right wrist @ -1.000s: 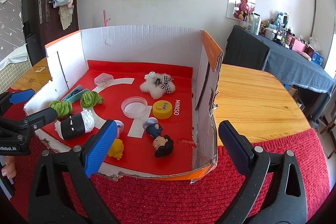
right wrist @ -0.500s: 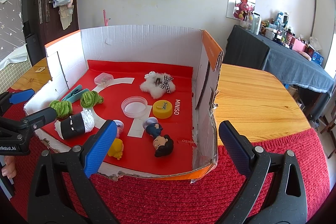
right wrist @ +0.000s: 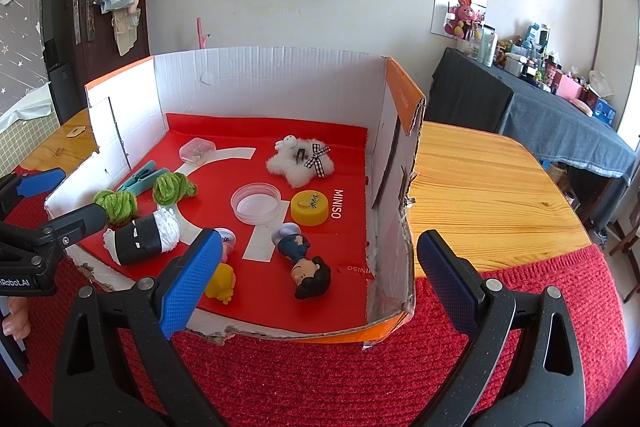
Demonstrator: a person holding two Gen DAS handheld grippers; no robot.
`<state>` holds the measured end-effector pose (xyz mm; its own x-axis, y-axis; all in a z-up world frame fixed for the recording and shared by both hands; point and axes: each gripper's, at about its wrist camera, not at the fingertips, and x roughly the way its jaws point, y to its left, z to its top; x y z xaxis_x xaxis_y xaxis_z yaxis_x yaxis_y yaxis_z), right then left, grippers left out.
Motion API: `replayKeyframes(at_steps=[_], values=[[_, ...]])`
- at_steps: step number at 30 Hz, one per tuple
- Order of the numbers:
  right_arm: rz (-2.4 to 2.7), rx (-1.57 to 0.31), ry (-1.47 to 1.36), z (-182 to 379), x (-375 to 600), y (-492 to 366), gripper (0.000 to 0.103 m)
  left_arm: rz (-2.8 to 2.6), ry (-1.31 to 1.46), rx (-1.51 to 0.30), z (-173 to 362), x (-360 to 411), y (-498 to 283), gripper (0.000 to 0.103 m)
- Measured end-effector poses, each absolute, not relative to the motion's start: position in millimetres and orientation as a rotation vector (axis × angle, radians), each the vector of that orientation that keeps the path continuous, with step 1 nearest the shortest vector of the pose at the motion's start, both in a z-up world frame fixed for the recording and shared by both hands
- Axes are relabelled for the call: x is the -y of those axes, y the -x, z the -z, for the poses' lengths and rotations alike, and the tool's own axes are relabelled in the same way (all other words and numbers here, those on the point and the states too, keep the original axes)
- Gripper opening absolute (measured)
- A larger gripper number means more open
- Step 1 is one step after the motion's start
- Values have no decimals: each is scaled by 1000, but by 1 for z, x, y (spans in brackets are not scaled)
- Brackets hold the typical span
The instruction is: Organize objects
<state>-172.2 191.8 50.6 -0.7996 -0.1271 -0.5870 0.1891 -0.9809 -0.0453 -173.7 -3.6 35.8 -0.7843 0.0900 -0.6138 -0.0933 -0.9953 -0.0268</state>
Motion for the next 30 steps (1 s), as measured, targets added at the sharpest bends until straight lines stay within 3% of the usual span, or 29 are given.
replayKeyframes(at_steps=[13, 30], values=[[2811, -86, -926, -54, -197, 155, 100, -2847, 990, -4, -44, 0, 155, 103], [2719, -41, -1080, -45, -199, 104, 100, -2740, 1213, 129, -25, 8, 116, 103]])
